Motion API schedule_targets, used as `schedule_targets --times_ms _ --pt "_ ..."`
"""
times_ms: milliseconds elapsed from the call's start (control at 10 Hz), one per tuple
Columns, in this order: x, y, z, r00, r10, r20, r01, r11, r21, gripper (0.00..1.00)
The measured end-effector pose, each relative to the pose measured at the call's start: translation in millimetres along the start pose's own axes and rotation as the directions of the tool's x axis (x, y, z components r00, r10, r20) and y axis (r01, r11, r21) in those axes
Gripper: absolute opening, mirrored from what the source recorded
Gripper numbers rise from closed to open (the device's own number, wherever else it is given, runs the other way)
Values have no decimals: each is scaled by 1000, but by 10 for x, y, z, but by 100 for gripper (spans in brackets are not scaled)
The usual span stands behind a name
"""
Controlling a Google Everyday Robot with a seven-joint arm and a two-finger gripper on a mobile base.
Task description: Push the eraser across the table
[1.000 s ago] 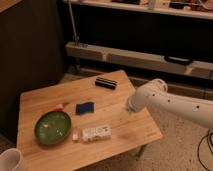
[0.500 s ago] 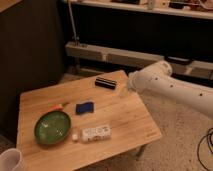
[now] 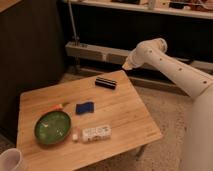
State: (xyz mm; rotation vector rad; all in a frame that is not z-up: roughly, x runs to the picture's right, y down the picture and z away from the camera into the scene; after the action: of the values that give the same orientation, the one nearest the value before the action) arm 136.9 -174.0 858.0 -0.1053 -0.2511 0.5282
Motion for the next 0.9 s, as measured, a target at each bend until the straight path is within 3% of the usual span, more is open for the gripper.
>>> schedule_targets --times_ms 300,600,900 --pt "-11 -114 74 1000 -3 2 3 1000 -1 40" --pt "193 -32 97 1000 11 3 -11 999 -50 40" --pt "250 361 519 999 -5 52 11 994 -112 40"
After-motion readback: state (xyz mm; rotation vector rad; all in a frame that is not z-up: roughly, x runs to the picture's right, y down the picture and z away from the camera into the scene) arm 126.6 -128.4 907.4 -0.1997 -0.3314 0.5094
